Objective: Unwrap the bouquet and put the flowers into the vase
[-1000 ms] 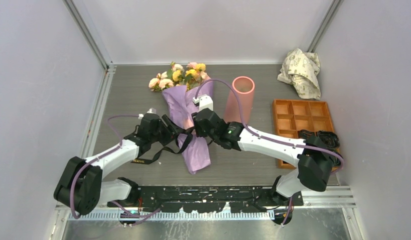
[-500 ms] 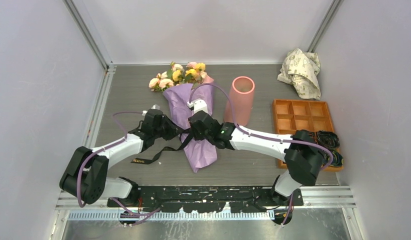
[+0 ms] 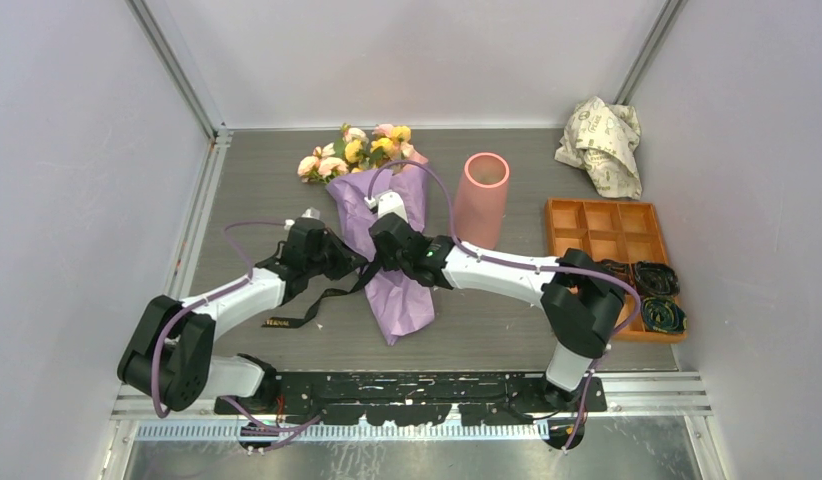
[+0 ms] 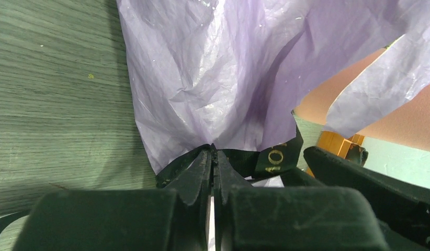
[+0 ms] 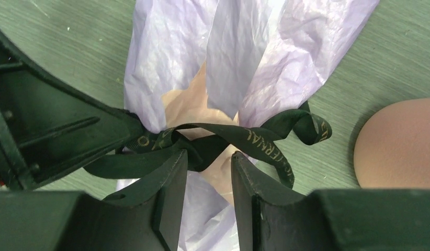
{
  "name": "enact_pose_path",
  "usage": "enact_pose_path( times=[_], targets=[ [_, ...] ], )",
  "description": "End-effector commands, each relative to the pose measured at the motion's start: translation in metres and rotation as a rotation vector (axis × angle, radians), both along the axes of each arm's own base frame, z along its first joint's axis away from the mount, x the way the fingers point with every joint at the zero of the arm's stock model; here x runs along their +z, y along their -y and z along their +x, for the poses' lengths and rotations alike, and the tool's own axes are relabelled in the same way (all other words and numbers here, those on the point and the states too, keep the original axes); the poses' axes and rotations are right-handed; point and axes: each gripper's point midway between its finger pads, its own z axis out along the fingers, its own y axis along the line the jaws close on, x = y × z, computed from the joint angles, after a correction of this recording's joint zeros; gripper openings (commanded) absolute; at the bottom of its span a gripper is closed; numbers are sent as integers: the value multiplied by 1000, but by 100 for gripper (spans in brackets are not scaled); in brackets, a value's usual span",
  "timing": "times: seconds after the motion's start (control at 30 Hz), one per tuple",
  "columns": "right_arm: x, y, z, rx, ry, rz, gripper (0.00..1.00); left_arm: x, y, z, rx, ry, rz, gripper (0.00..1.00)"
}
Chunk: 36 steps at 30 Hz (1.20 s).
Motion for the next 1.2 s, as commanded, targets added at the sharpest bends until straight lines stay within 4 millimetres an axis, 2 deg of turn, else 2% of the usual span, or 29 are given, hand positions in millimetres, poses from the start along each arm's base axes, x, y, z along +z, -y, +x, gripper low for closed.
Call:
enact_pose_path(
  times=[0.0, 0.27, 0.43, 0.6, 0.73, 0.8, 0.93, 1.0, 1.17],
  targets=[
    [27, -8, 23, -28, 82, 33, 42, 22, 4, 6, -20, 79, -17, 3],
    [19, 6, 38, -62, 89, -8, 42, 24, 1, 5, -19, 89, -1, 3],
    [9, 11, 40, -71, 67, -9, 41, 26, -3, 4, -12, 95, 13, 3],
    [5, 3, 44, -65, 58, -3, 41, 25, -2, 3, -15, 92, 13, 3],
    [6, -10, 48, -39, 51, 24, 38, 25, -3, 3, -16, 94, 14, 3],
    [4, -16, 49, -28, 42, 28, 35, 27, -3, 3, -16, 100, 16, 3],
    [4, -20, 54, -40, 49, 41, 10, 27, -4, 3, -16, 103, 22, 3],
    [10, -15, 56, -66, 68, 43, 1, 26, -5, 3, -13, 100, 32, 3],
    [31, 16, 55, -168, 136, 37, 1, 25, -16, 2, 13, 99, 74, 2]
  ],
)
